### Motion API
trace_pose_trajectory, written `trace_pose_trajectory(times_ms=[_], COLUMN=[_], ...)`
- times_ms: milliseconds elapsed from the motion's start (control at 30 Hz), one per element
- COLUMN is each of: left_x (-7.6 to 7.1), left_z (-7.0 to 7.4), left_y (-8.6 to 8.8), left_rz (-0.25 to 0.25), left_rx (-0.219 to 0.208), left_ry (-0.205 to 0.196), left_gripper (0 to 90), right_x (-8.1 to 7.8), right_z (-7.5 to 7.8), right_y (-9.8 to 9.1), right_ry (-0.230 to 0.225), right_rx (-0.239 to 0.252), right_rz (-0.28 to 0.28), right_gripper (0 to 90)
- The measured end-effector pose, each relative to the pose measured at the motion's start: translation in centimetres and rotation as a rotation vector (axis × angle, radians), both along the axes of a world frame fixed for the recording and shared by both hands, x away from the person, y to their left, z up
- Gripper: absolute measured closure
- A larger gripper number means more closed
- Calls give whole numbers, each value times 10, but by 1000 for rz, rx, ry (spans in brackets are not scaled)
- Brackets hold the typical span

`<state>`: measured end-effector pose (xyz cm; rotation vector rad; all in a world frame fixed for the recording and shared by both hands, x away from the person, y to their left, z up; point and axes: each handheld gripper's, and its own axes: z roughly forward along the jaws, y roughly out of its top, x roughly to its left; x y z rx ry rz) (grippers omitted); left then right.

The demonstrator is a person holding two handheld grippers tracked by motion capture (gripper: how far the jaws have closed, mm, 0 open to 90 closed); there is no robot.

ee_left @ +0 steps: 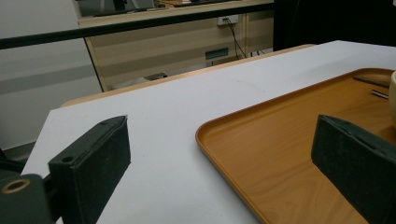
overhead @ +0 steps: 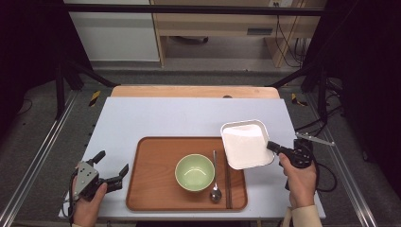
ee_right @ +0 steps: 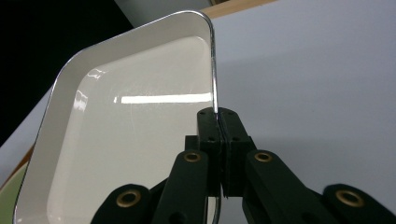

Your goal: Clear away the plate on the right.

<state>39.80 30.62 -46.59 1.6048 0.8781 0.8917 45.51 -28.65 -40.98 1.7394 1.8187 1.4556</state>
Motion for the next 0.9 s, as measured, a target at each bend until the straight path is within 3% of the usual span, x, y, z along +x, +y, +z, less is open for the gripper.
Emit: trace_pose_trajectory(times_ms=[167,433,667,800,900], left_x=[-1,-3,8,20,26], left_z=[2,24,62,78,85], left_y=[-4,-23,-62,-89,-111], left_rz=[-11,-50,-120,-184,-203], left_rx=[4,-1,56,68,101], left_ry=[12,13,-9,1,2], left_gripper=[56,62,122,184,196], right_x=[1,13,32,38,39], right_z=[8,21,26,25,23], right_y=[13,51,93,109,116], right_ry=[-31,-50,-65,-69,-84], right_rx=[28,-7,-59,-76,-70], right_rz=[29,88,134,125,101], right_gripper=[892,892,892,892,892])
